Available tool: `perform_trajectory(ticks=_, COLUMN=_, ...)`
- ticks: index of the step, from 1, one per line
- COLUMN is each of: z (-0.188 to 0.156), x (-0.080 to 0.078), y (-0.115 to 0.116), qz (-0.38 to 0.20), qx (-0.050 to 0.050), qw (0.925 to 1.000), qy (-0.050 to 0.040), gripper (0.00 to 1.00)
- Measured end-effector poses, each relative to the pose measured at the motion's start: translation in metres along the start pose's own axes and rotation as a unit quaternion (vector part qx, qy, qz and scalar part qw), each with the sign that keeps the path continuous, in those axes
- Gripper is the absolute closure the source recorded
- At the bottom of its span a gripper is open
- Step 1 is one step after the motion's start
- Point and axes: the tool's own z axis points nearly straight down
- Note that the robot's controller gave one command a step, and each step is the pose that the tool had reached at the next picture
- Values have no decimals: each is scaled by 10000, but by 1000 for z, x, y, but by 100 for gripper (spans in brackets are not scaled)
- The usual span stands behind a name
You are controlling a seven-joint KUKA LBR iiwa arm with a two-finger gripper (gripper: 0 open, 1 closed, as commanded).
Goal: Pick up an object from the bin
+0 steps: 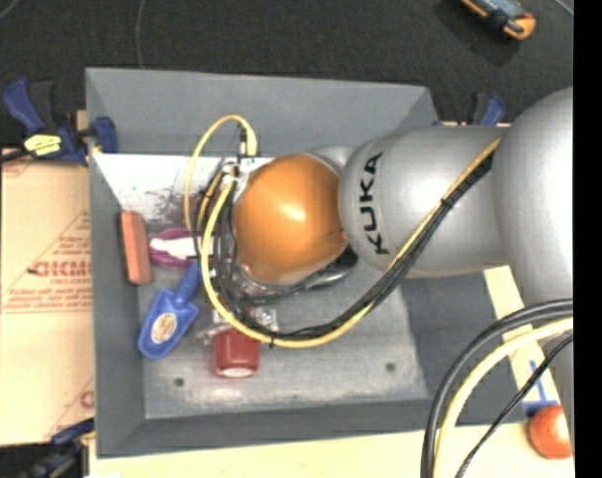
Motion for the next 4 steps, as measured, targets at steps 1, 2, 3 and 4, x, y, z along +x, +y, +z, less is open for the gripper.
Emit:
perform_trajectory(ticks=1, z=-14, x=0, y=-1, qz=9, qx=17, qw=10000, qy=-10, gripper=100)
perform_trajectory(ticks=2, z=-23, x=-1, y=-2, qz=19, qx=27, qw=10000, qy=-17, gripper=100)
perform_trajectory(ticks=3, z=-35, x=-1, y=-2, qz=31, qx=25, qw=10000, qy=-21, gripper=100)
perform_trajectory(ticks=4, z=-50, x=-1, y=-2, qz=33, qx=37, qw=10000, qy=-25, gripper=100)
